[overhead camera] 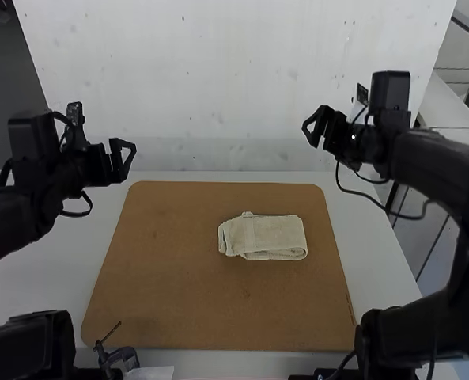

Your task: Fold the towel.

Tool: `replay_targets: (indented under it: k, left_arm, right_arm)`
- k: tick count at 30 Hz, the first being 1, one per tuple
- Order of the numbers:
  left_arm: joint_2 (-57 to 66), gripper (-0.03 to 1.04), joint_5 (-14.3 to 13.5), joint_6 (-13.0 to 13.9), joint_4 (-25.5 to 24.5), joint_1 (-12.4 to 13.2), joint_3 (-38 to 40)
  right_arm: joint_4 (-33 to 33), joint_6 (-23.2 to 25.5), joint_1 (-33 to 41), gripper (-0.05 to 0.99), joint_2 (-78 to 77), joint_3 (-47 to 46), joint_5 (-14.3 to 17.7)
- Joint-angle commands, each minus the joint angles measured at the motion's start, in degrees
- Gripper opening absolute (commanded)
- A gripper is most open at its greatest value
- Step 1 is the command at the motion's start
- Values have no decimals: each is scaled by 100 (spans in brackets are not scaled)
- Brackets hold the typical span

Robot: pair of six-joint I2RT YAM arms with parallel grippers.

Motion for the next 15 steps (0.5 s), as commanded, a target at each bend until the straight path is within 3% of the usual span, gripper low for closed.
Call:
replay_targets:
  k: [1,7,11,15]
  left_arm:
    - [-500,98,-224,-80,380,61,-352]
    - [-1142,98,-224,-27,1013,79,-1090]
    - [-1572,98,-215,227,1022,97,-1424]
    - [-2082,98,-83,280,1013,97,-1740]
  right_arm:
    - [345,149,-409,97,-603,-528,456]
    - [679,123,-963,97,-1561,-1336,597]
    - [969,53,-1103,97,-2035,-1811,729]
    - [1162,0,-1112,97,-2466,-2118,852]
